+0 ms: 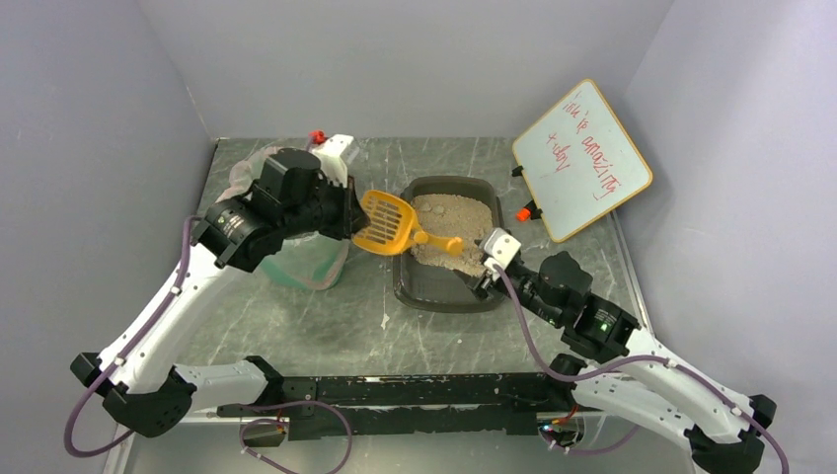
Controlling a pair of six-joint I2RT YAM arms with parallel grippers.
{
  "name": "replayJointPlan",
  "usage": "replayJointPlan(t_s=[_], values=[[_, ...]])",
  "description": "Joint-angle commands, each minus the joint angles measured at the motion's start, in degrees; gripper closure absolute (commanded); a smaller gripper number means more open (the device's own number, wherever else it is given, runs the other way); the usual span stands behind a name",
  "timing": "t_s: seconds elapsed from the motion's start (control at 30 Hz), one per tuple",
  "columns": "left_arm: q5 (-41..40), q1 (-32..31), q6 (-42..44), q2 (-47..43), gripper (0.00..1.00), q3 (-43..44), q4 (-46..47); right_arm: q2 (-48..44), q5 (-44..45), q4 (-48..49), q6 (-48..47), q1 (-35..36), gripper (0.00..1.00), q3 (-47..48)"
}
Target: Clean the litter box
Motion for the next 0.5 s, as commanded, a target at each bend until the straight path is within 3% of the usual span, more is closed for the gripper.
replayJointPlan(t_s=[0.0, 0.13, 0.23, 0.37, 0.47], values=[[-2.27, 5.22, 3.24, -1.14, 0.95, 2.31, 4.25, 1.83, 8.75, -0.60, 7.75, 0.14, 0.27, 3.87], [0.54, 9.22, 4.04, 0.38, 0.95, 2.82, 5.95, 2.90, 16.52, 1.13, 17.61, 0.02, 0.02, 4.17], [2.06, 11.75, 4.38, 0.96, 0.95, 1.80, 7.85, 5.91, 16.95, 1.29, 25.27, -0.79, 0.00, 6.19], [5.97, 15.23, 3.11, 1.31, 0.95, -1.24, 11.40, 14.32, 8.39, 0.49, 35.21, -7.83, 0.00, 11.37], [10.45, 17.72, 1.30, 1.49, 0.95, -2.86, 14.37, 18.62, -9.71, 4.97, 43.16, -18.60, 0.03, 12.07]])
